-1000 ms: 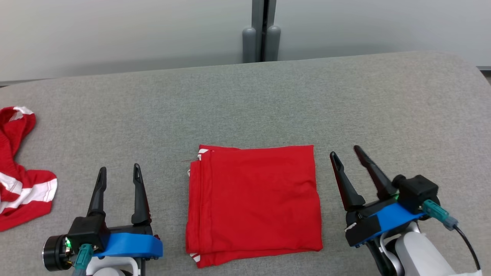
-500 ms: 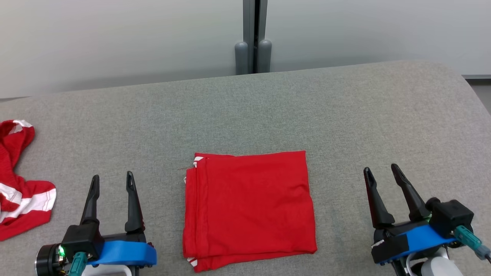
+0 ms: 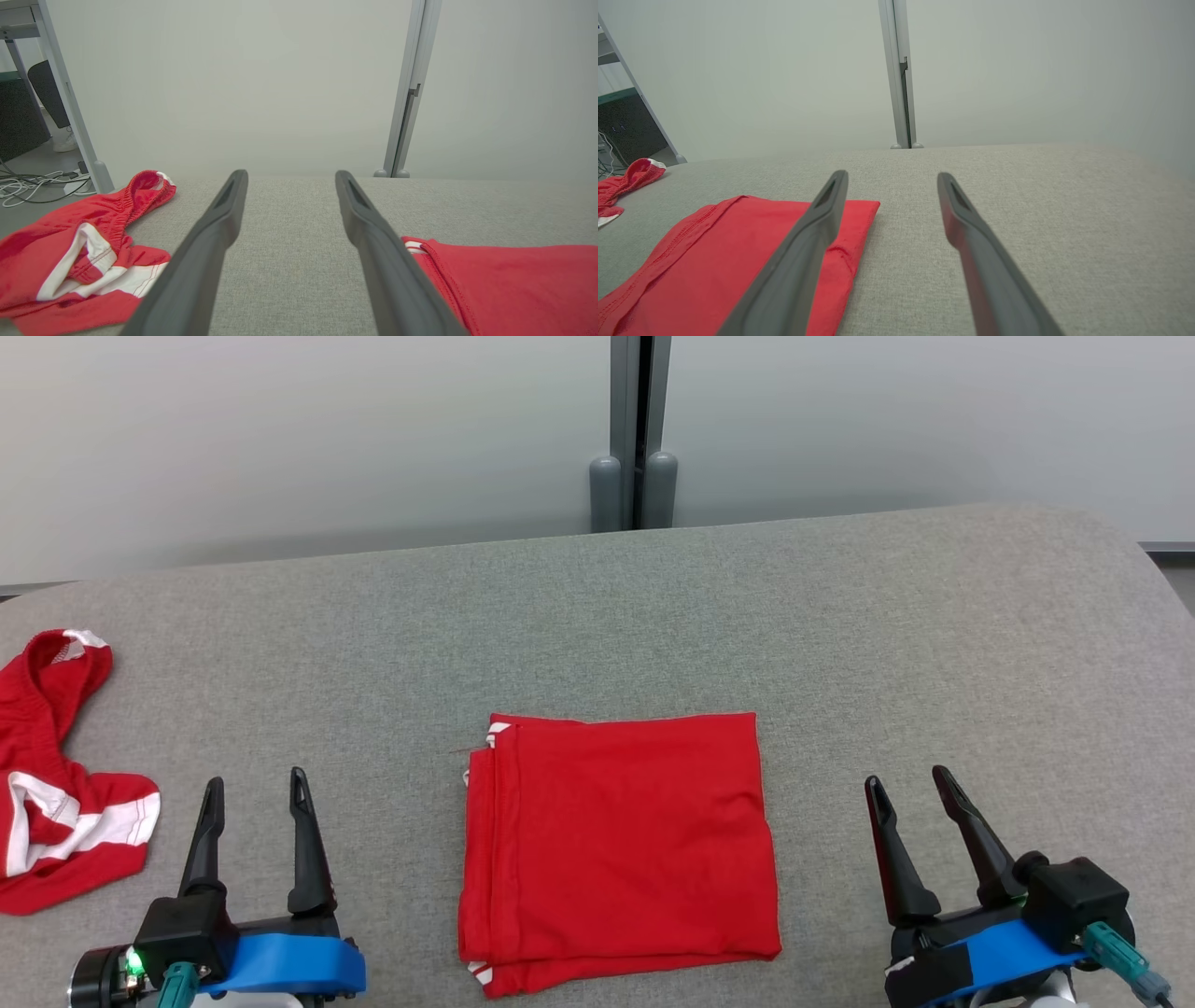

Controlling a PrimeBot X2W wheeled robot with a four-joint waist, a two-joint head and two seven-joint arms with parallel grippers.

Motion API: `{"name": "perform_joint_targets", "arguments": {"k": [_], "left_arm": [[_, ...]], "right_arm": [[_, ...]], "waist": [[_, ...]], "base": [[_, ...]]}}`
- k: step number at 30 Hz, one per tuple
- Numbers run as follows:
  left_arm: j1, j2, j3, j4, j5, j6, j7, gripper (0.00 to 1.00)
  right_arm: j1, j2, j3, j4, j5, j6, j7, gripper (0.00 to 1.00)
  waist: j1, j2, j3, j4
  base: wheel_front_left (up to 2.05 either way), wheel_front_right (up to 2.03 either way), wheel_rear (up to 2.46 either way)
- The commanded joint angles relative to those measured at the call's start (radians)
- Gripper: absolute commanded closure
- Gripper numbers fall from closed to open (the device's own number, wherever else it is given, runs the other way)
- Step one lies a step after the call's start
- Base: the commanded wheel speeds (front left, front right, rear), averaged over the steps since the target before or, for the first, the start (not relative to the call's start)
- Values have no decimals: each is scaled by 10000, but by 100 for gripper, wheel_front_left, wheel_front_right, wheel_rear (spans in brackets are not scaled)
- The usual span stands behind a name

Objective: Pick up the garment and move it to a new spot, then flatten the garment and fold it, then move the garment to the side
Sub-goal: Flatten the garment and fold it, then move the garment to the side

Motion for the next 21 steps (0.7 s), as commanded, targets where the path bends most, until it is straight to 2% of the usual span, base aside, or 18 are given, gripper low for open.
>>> {"name": "perform_joint_targets", "arguments": {"k": [1, 21], "left_arm": [[72, -7, 67, 12, 52, -22, -43, 0], [24, -6, 134, 66, 45, 32, -43, 0]], "right_arm": [[172, 63, 6, -95, -67, 2, -32, 0], [278, 144, 31, -199, -272, 2, -32, 0]], "waist": [[0, 0, -4, 21], [0, 0, 30, 88]], "base": [[0, 0, 0], [0, 0, 0]]}}
